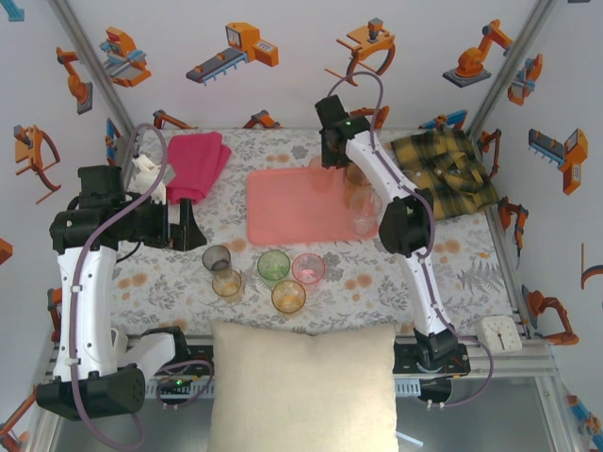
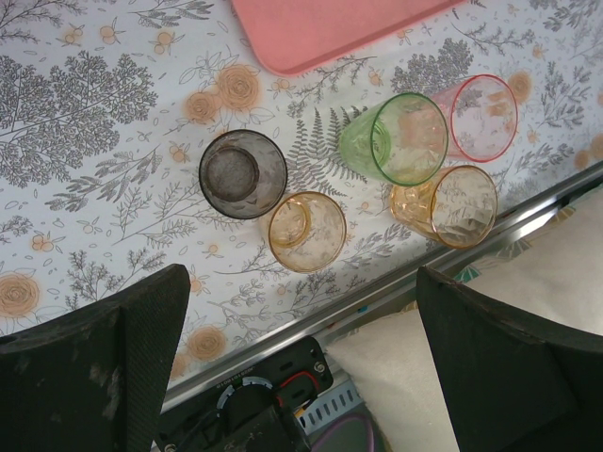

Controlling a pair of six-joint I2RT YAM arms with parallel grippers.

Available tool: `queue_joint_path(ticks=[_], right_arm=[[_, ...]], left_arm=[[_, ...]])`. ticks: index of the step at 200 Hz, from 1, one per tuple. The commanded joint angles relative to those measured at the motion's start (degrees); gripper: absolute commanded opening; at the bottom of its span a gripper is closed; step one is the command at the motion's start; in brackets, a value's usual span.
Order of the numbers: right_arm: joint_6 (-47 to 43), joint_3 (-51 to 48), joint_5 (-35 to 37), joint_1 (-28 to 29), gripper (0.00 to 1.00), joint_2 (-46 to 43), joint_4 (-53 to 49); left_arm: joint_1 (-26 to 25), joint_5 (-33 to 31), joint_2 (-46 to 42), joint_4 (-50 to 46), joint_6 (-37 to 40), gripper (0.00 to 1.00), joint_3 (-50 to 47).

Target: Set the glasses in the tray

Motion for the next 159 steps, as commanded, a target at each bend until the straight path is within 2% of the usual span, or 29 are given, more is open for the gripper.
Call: queue_joint_path(ticks=[1,91,133,159], right_arm=[[0.55,1.23,-0.71,-0.09,0.32,-4.56,-1.75],[-0.46,2.99,-3.36,2.51,0.32,-8.37,-4.21],[-1.9,1.77,-2.72,4.38,0.32,-15.02,-5.13],[-2.72,-3.25,-0.84,5.98,0.32,-21.61,-4.84]], left_arm=[[0.29,1.53,-1.42,0.12,-0.64,0.97,0.82],[0.5,0.68,-1.37,-0.37,-0.35,0.97,1.58],[0.57,0.41,-1.58,-0.11,-0.04,0.97,0.75],[0.57,0.48,-2.09,0.16,-0.06,0.97,0.07]])
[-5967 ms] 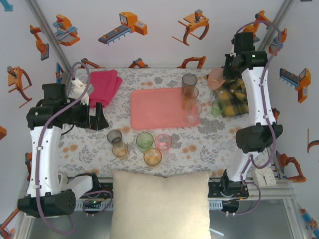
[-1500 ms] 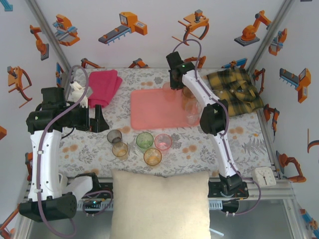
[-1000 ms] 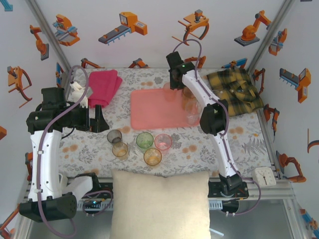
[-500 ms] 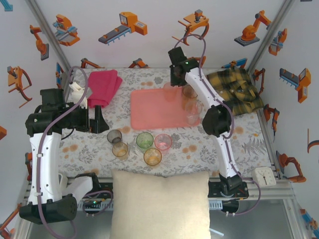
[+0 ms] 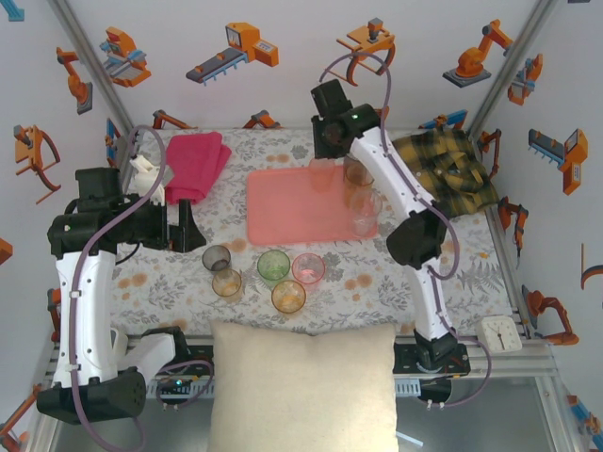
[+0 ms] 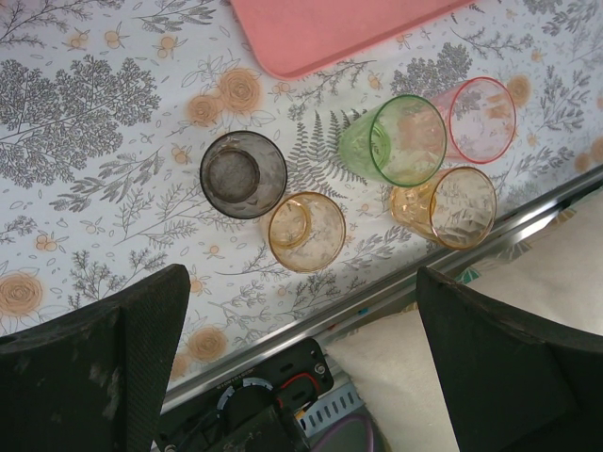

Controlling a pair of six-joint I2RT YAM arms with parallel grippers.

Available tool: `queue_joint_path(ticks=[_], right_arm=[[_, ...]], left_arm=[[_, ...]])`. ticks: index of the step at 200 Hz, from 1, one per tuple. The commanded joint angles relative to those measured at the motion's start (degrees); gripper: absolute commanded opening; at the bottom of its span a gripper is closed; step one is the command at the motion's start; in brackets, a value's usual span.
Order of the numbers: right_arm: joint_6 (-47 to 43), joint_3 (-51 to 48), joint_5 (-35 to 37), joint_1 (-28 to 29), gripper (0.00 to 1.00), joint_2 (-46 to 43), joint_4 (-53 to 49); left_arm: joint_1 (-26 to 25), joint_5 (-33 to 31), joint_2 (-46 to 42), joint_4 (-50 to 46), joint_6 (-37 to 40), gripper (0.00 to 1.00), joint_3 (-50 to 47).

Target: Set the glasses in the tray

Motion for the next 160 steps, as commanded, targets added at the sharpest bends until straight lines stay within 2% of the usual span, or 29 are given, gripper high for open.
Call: queue_joint_path(ticks=[1,42,107,129,160], right_arm=[[-1.58,-3.12,1.8,1.33,0.32,-9.39,-0.39],[-1.17,-18.62,3.99,2.06,0.32,-23.69,3.32],[-0.44,-36.55,12.13,1.1,0.32,-42.37,1.71],[1.78,-41.12,11.58,-2.47,0.33,-47.16,0.94],[3.88,-48.74,4.46,-13.36,0.33,-50.56,1.46]], left_arm=[[0.41,0.56,-0.95,0.18,0.1,0.97,0.07],[0.47,0.22,-1.0,-0.17,0.33,0.97,0.17],[0.54,0.54,-1.6,0.08,0.59,0.97,-0.6],[0.41,1.15,-1.8,0.1,0.36,0.97,-0.7],[0.45,1.53,-1.23,0.05,0.19,0.97,-0.36]])
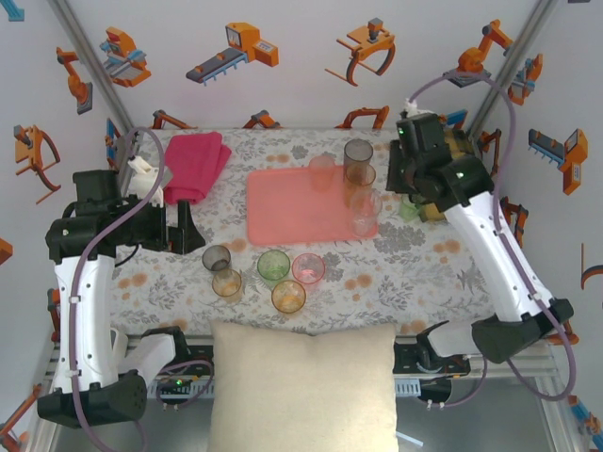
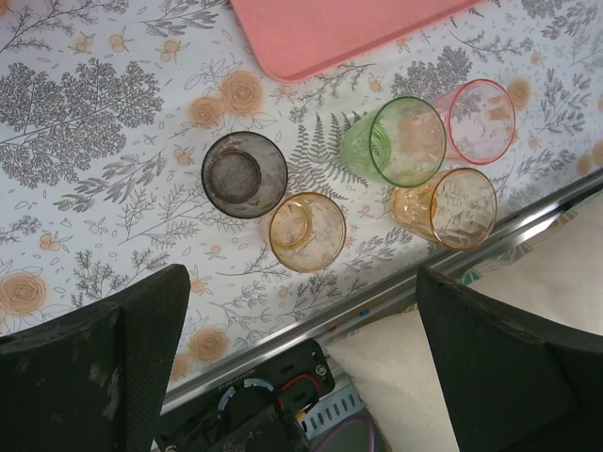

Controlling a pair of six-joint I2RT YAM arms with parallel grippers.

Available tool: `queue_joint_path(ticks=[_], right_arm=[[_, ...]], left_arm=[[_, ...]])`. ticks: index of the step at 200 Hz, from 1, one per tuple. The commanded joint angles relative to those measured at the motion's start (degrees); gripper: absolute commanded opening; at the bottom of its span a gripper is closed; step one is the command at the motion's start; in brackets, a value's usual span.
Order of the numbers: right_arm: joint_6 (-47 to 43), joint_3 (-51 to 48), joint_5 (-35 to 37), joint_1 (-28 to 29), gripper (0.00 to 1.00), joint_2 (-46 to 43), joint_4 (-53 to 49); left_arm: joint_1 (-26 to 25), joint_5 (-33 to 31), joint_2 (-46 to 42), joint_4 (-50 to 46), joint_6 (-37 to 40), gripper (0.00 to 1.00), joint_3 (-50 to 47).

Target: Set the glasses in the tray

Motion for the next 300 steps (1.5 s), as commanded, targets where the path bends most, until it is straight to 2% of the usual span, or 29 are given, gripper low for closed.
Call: queue_joint_path(ticks=[1,45,76,134,253,300], right_arm=[[2.81,-4.74,-3.48,-7.05,0.33,-1.98,-0.33],[3.12,-11.34,-7.43,-20.46,0.35,0.7,3.55],[3.87,-14.14,-10.4,-24.89,0.37,6.83,8.66],[4.61,-13.47,-11.14,-26.03,0.38,17.96,14.29],[4.31,-10.34,-8.7,-26.78,0.37,27.89,16.71],[3.88,-10.47,-8.67,-27.02,0.32,29.34,17.07]], left_arm=[[0.17,1.46,-0.07,0.1,0.16,0.97,-0.23],[0.23,1.38,0.29,0.13,-0.02,0.97,-0.03],[0.27,1.24,0.29,0.01,-0.01,0.97,-0.22],[0.23,-0.12,0.21,0.01,0.51,0.97,-0.48],[0.63,-0.12,0.44,0.14,0.56,0.97,-1.2],[0.75,0.06,0.3,0.19,0.44,0.97,-1.19]])
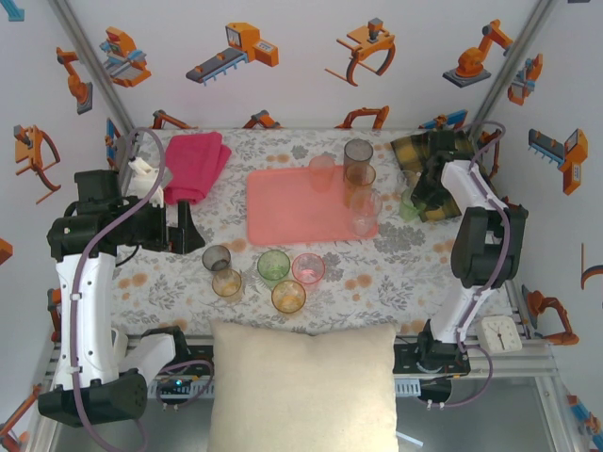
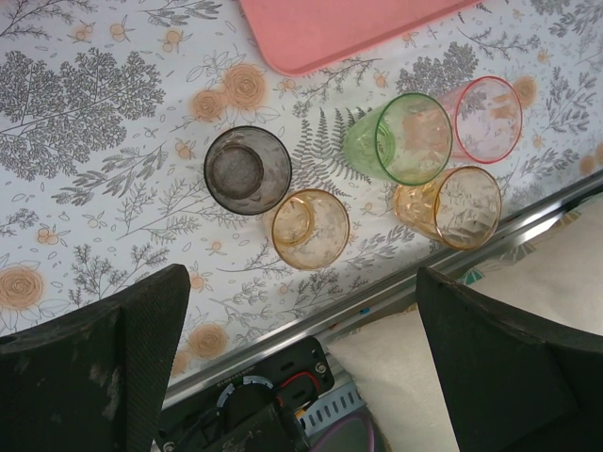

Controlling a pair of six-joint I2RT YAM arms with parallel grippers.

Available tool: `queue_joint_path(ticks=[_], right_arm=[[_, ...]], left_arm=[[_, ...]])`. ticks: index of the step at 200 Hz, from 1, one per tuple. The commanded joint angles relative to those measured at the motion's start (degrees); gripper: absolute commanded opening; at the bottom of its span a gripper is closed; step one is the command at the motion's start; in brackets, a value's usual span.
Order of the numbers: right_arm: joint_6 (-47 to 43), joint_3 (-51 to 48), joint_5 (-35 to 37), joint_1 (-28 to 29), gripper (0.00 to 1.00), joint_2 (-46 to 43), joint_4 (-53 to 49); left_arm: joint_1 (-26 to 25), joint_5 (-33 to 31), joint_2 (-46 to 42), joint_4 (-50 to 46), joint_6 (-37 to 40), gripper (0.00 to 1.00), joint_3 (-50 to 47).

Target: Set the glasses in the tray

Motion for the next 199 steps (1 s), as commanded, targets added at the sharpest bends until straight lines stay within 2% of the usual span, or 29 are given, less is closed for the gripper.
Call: queue_joint_path(ticks=[1,44,115,199], right_arm=[[0.22,1.49,1.38,-0.47,0.32,0.76,0.64],[-0.38,0.63,1.48,-0.41,0.17,-0.01,0.59],[-1.61,0.19,2.15,-0.48,0.0,-1.46,-0.51],[-2.83,-0.11,2.21,-0.48,0.0,-9.84,-3.75]], left_arm=[[0.38,0.47,-0.14,0.15,0.43,0.97,-0.51],[0.51,0.87,-0.15,0.13,0.3,0.97,-0.51],[0.48,1.22,-0.74,0.34,0.16,0.97,-0.62],[0.41,2.32,-1.21,0.45,-0.1,0.97,0.02]])
